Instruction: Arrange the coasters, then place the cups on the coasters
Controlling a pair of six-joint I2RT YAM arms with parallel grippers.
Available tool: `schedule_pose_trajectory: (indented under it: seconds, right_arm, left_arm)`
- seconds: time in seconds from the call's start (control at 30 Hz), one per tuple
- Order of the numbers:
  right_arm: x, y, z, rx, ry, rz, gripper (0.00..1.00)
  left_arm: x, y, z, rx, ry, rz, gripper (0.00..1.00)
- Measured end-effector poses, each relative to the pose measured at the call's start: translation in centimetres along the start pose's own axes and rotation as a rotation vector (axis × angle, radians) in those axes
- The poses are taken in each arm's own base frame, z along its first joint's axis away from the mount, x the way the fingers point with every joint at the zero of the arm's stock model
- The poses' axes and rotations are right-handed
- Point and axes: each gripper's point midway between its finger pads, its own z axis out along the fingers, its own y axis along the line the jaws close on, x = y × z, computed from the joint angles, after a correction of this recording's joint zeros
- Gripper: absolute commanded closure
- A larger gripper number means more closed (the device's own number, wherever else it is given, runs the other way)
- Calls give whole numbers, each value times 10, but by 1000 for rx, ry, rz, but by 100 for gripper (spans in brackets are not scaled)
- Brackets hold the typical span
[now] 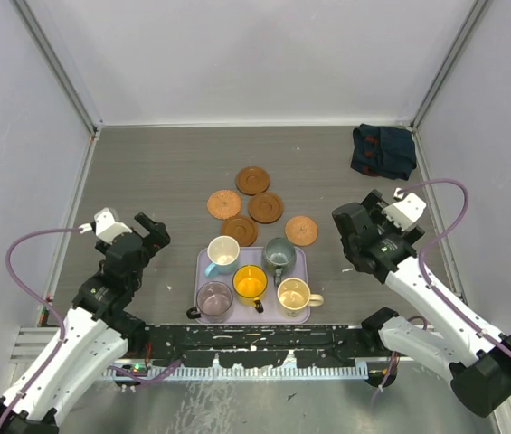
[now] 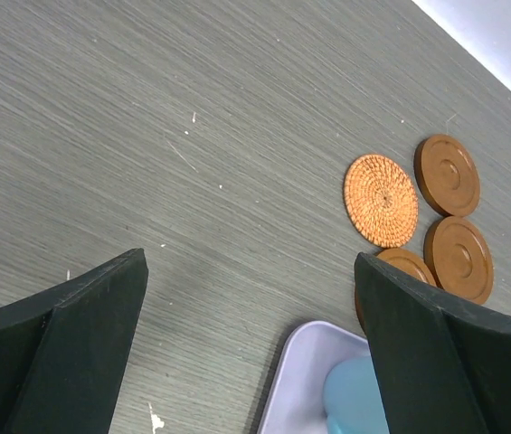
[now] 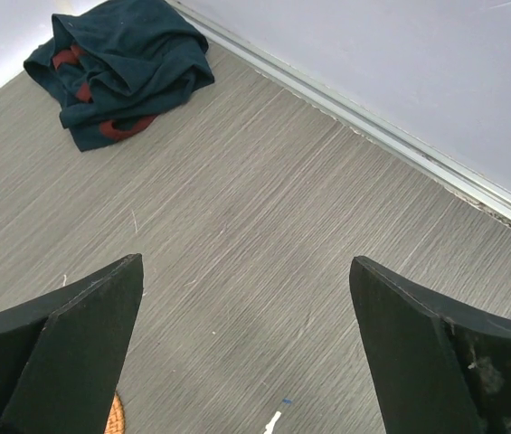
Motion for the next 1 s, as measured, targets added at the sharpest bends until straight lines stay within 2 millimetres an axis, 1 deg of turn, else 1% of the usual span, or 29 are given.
schedule_pose_trajectory:
  seconds: [0.23,0.4,0.5,0.6,0.63,0.67,0.7,0.73,0.77,0.83,0.87,1.0]
  right_arm:
    - [0,-2,-1,4,1,8,0]
    - [-6,-5,-3,-6,-6,43,0]
    - [-10,-6,-5,-13,-11,66,0]
    - [-15,-8,-7,-24,-14,91,0]
    - [-17,-8,-8,-32,-15,100,0]
    - [-18,-8,-9,-43,-16,111,0]
    - [-20,-9,-10,-55,-18,121,0]
    - [-20,-9,-10,-67,-19,130,0]
    - [-20,-10,-11,-83,-18,136,0]
    - [-19,-11,-13,-116,-13,144,0]
    - [-17,-10,-15,-138,-8,144,0]
    - [-16,-4,-19,-211,3,118,0]
  left_arm:
    - [-5,-1,2,-25,-5,13,2]
    - [-13,-4,2,-55,-3,22,2]
    - [-22,-10,0,-52,-8,11,2]
    - [-26,-12,-4,-37,-17,0,2]
    - [-27,-13,-6,-26,-19,0,3]
    - [-30,-14,-8,-12,-26,-3,10]
    - [-31,-15,-9,-3,-32,-7,20]
    - [-33,-15,-11,6,-40,-17,22]
    - [-33,-15,-12,10,-45,-31,19]
    - [-35,-13,-16,22,-59,-57,3]
    - [-35,-13,-17,28,-62,-58,1]
    - [-29,-18,-17,76,-40,6,2]
